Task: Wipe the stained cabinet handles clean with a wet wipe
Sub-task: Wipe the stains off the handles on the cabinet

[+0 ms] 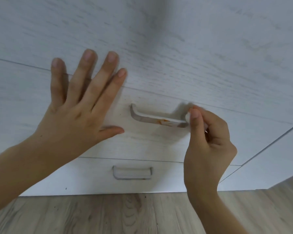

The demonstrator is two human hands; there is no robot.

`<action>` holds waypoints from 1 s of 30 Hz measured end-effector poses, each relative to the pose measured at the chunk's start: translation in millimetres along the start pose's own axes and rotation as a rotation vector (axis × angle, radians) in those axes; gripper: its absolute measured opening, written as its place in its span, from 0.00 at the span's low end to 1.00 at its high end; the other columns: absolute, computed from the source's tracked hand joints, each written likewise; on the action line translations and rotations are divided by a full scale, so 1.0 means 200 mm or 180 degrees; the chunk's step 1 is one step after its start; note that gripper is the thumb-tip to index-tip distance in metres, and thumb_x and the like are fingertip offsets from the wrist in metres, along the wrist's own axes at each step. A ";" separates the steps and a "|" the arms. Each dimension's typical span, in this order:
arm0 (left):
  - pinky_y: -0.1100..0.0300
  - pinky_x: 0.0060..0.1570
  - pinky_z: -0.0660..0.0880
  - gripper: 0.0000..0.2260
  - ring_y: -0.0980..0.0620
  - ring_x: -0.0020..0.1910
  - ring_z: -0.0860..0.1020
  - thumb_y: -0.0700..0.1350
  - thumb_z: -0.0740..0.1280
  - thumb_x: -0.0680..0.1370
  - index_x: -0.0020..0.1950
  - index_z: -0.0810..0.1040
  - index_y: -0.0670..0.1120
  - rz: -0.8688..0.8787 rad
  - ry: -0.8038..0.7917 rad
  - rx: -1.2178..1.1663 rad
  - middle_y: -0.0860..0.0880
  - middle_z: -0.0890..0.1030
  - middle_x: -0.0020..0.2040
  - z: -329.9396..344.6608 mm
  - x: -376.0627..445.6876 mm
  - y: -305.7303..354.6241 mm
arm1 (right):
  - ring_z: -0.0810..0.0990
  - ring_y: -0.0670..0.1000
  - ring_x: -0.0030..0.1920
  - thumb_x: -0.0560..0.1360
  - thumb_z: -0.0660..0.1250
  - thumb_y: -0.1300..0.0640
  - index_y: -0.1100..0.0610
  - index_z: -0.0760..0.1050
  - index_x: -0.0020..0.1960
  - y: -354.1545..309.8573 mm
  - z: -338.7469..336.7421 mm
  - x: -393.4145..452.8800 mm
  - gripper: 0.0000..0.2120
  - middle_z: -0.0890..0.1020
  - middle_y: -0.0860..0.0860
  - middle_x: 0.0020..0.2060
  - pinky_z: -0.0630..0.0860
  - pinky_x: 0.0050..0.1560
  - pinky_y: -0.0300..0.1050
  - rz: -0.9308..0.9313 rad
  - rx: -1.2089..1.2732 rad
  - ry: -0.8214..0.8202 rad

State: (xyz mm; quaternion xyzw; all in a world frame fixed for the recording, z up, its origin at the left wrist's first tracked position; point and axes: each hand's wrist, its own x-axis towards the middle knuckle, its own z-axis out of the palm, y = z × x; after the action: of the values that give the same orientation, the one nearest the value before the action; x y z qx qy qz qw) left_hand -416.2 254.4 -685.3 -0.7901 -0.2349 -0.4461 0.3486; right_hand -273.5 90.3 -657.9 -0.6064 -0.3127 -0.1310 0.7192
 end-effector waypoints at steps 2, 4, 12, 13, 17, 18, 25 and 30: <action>0.36 0.71 0.41 0.49 0.42 0.77 0.41 0.67 0.65 0.70 0.79 0.49 0.40 0.0009 0.0002 -0.0060 0.43 0.43 0.79 0.01 0.00 0.00 | 0.80 0.42 0.49 0.72 0.71 0.53 0.46 0.81 0.48 0.00 -0.01 -0.03 0.06 0.83 0.46 0.47 0.73 0.45 0.30 0.0128 0.0033 -0.0015; 0.31 0.67 0.49 0.48 0.42 0.77 0.41 0.67 0.64 0.71 0.79 0.49 0.40 -0.0031 -0.0021 -0.0152 0.44 0.43 0.79 0.01 0.00 0.01 | 0.81 0.45 0.47 0.72 0.71 0.55 0.46 0.81 0.46 0.00 -0.02 -0.06 0.05 0.83 0.47 0.46 0.74 0.45 0.32 0.0256 0.0054 0.0037; 0.24 0.58 0.61 0.49 0.45 0.77 0.40 0.66 0.66 0.70 0.79 0.48 0.42 -0.0197 0.0046 -0.0395 0.47 0.41 0.79 0.01 0.00 0.02 | 0.82 0.40 0.46 0.72 0.70 0.57 0.48 0.82 0.45 0.00 -0.03 -0.07 0.06 0.85 0.42 0.42 0.75 0.48 0.28 0.0437 0.0131 0.0131; 0.24 0.58 0.61 0.49 0.45 0.77 0.40 0.65 0.67 0.69 0.79 0.48 0.42 -0.0204 0.0051 -0.0401 0.47 0.41 0.79 0.01 0.00 0.02 | 0.82 0.41 0.46 0.72 0.70 0.58 0.48 0.82 0.45 0.00 -0.03 -0.07 0.06 0.85 0.42 0.42 0.75 0.48 0.29 0.0440 0.0152 0.0123; 0.27 0.64 0.55 0.46 0.45 0.77 0.41 0.64 0.66 0.72 0.79 0.49 0.42 -0.0160 0.0014 -0.0366 0.46 0.42 0.79 0.01 -0.03 0.03 | 0.82 0.40 0.45 0.72 0.70 0.58 0.47 0.82 0.44 0.02 -0.05 -0.10 0.06 0.85 0.42 0.41 0.74 0.46 0.27 0.0473 0.0271 0.0124; 0.30 0.67 0.50 0.45 0.43 0.77 0.41 0.64 0.66 0.73 0.79 0.50 0.41 -0.0140 0.0011 -0.0332 0.45 0.43 0.79 0.02 -0.05 0.05 | 0.82 0.40 0.45 0.72 0.71 0.57 0.46 0.82 0.43 0.02 -0.05 -0.11 0.06 0.84 0.43 0.41 0.73 0.45 0.26 0.0342 0.0199 0.0119; 0.35 0.70 0.41 0.44 0.40 0.77 0.42 0.63 0.66 0.74 0.78 0.52 0.38 0.0020 -0.0002 -0.0142 0.41 0.44 0.78 0.06 -0.14 0.13 | 0.80 0.44 0.46 0.70 0.72 0.57 0.45 0.78 0.52 0.05 -0.02 -0.12 0.12 0.81 0.48 0.46 0.75 0.45 0.33 -0.0803 -0.0630 0.0040; 0.35 0.70 0.41 0.45 0.40 0.77 0.41 0.64 0.65 0.74 0.78 0.51 0.39 0.0029 0.0009 -0.0098 0.41 0.42 0.78 0.08 -0.13 0.13 | 0.75 0.36 0.39 0.69 0.73 0.60 0.54 0.79 0.49 0.09 0.01 -0.13 0.09 0.78 0.47 0.41 0.69 0.40 0.23 -0.1173 -0.0702 0.0152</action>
State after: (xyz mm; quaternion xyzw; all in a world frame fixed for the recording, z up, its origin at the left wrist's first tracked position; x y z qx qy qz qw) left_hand -402.6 248.4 -722.6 -0.7959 -0.2239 -0.4492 0.3387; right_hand -283.1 91.1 -688.3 -0.6107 -0.3850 -0.3080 0.6196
